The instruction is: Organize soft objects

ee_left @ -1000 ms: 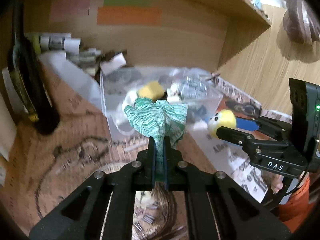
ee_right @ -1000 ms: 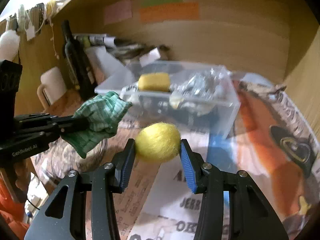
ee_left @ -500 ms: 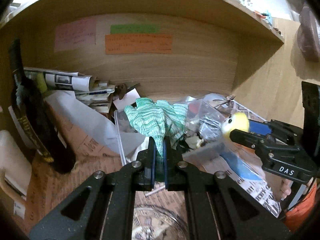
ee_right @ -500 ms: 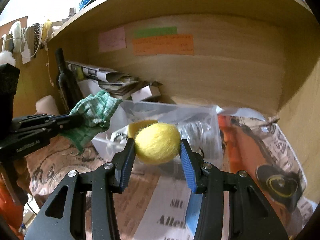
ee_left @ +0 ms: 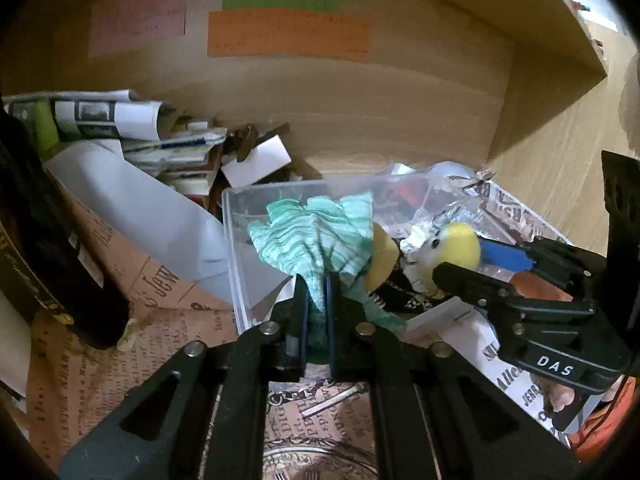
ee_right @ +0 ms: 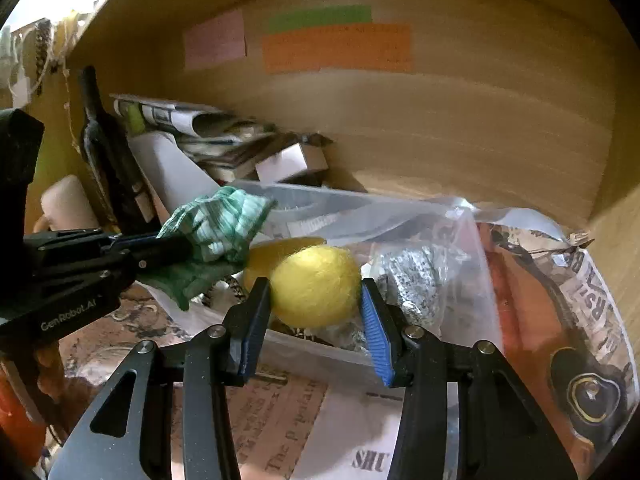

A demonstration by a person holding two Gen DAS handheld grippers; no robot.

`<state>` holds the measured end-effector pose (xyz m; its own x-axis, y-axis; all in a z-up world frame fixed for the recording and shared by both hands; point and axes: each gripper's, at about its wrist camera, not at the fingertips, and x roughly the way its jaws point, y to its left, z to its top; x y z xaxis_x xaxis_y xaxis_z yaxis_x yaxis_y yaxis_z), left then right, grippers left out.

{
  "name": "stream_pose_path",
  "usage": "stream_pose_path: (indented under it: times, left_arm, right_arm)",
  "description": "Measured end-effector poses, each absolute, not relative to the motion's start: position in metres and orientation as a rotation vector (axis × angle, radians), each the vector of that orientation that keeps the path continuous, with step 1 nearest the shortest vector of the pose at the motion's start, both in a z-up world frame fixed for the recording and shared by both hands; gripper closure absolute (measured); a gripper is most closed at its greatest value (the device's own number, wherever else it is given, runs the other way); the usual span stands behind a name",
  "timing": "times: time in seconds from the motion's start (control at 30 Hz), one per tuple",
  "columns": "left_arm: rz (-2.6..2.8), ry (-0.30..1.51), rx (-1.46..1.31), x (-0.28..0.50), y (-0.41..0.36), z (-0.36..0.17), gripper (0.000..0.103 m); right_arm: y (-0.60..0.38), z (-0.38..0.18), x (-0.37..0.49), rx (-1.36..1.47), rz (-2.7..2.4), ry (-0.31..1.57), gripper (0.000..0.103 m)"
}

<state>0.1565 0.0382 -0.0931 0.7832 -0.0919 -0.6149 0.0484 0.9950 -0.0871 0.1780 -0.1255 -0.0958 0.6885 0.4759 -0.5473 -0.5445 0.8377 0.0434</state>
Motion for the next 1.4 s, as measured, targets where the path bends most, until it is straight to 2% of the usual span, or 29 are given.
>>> stream_pose_path:
  times: [0.17,0.27,0.33,0.43,0.53,0.83,1.07,1.2,1.33,1.4]
  left_arm:
    - [-0.077,0.690,-0.074,0.161,0.040,-0.101,0.093]
    - [-0.074,0.690,-0.074,0.160,0.040,-0.101,0.087]
    - [-0.075,0.684,-0.081,0.156,0.041,-0.098,0.076]
    - [-0.081,0.664,-0.096,0.148,0.042,-0.091,0.065]
    - [-0.084,0.632,-0.093,0.137,0.040,-0.079,0.061]
    - [-0.095,0.495,-0.078,0.099,0.026,-0.036,0.060]
    - [-0.105,0.374,-0.060,0.066,0.012,-0.008,0.046]
    - [-0.106,0.319,-0.059,0.050,0.006,0.002,0.035]
    - [-0.100,0.279,-0.060,0.036,0.004,0.009,0.026]
    - [-0.095,0.260,-0.063,0.029,0.002,0.011,0.020]
  right_arm:
    - [-0.121,-0.104,0.183,-0.143,0.574,0.609,0.061]
    - [-0.120,-0.104,0.183,-0.156,0.567,0.605,0.060]
    - [-0.121,-0.103,0.183,-0.161,0.562,0.606,0.059]
    - [-0.122,-0.100,0.182,-0.160,0.567,0.607,0.056]
    - [-0.126,-0.094,0.178,-0.155,0.568,0.586,0.054]
    - [-0.155,-0.050,0.142,-0.100,0.567,0.447,0.049]
    - [-0.183,-0.014,0.105,-0.058,0.538,0.295,0.034]
    - [-0.193,-0.002,0.087,-0.042,0.536,0.234,0.021]
    - [-0.198,0.004,0.074,-0.034,0.525,0.194,0.017]
    - [-0.198,0.005,0.069,-0.031,0.526,0.183,0.010]
